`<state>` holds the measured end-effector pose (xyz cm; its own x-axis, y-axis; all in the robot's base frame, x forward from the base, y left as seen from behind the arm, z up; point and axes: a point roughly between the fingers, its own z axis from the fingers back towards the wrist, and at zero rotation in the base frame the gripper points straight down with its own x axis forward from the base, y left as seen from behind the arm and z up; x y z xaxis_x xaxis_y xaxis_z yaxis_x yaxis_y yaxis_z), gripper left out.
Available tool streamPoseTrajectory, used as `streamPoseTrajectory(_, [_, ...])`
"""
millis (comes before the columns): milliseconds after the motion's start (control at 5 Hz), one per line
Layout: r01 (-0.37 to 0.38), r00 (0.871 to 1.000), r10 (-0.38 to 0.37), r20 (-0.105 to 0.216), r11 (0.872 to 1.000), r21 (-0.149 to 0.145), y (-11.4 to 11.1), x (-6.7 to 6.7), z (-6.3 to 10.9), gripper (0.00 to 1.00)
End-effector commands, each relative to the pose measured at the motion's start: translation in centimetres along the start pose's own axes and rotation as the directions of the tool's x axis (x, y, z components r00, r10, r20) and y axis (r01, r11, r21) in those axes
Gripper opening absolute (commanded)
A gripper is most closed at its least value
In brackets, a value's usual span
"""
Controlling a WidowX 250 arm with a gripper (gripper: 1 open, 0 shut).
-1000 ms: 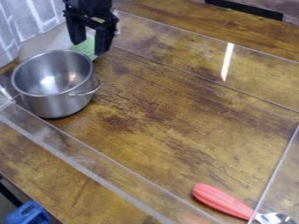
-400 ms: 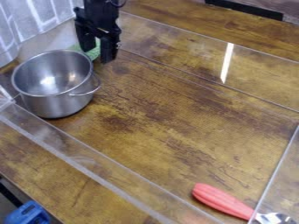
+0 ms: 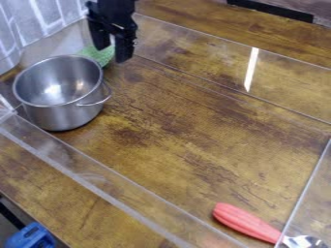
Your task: Put the green object in the silver pot
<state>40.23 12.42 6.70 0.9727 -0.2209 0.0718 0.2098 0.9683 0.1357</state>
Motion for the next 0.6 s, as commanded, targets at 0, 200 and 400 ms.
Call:
streamPoseTrajectory(0, [0.090, 0.992, -0.092, 0.082, 0.996, 0.025, 1.0, 2.1, 0.7, 1.00])
streamPoseTrajectory(200, [0.116, 0.989, -0.118, 0.087, 0.993, 0.025, 1.3, 2.4, 0.4, 0.00])
streamPoseTrajectory(400, [0.103, 0.991, -0.105, 0.086, 0.994, 0.028, 1.3, 3.3, 0.7, 0.00])
